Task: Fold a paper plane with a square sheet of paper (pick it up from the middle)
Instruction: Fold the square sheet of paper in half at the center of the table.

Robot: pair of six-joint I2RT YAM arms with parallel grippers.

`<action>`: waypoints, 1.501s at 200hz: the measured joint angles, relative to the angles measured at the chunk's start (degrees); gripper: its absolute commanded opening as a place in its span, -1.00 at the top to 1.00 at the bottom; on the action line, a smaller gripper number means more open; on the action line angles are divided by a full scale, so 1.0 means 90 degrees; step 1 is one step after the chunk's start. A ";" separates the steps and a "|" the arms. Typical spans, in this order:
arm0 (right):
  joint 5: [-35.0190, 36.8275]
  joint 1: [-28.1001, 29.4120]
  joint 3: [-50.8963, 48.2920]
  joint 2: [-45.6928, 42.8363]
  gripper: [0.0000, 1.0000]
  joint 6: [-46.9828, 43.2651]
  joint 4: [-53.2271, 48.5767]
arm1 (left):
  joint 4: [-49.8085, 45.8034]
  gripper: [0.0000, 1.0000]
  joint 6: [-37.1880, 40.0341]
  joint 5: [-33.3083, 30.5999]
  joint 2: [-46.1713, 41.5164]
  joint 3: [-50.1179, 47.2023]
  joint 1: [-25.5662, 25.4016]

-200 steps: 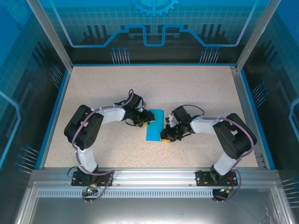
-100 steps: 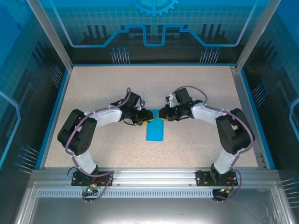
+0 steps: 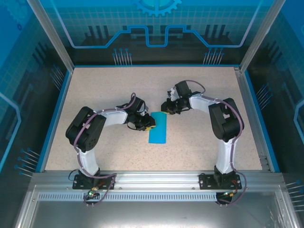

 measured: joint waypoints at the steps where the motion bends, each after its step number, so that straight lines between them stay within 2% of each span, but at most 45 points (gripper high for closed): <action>1: -0.0005 -0.0002 0.0005 0.0007 0.69 -0.0007 -0.0005 | 0.0000 0.53 0.0002 0.0000 0.0002 0.0000 0.0000; 60: -0.0015 -0.0066 0.0063 0.0520 0.69 -0.0216 -0.0202 | 0.0007 0.55 0.0005 0.0000 0.0102 0.0000 -0.0005; 128: -0.0202 -0.0119 0.0034 0.0527 0.66 -0.0282 -0.0177 | -0.0044 0.63 0.0032 -0.0002 0.0138 0.0000 -0.0012; 153: -0.0350 -0.0228 -0.0168 0.0209 0.65 -0.0265 -0.0284 | -0.0070 0.64 0.0092 -0.0005 0.0138 0.0000 -0.0012; 181: -0.0520 -0.0226 -0.0600 -0.0648 0.65 -0.0219 -0.0177 | -0.0070 0.64 0.0131 -0.0005 0.0138 0.0000 -0.0012; 217: -0.0534 0.0066 -0.1639 -0.1472 0.65 0.0085 0.0177 | -0.0083 0.64 0.0134 -0.0005 0.0138 0.0007 -0.0012; 264: -0.0459 0.0884 -0.2399 -0.1549 0.66 0.0296 0.0284 | -0.0097 0.64 0.0148 -0.0005 0.0138 0.0010 -0.0012; 300: -0.0338 0.0967 -0.2999 -0.1666 0.64 0.0364 0.0512 | -0.0102 0.64 0.0148 -0.0005 0.0138 0.0012 -0.0012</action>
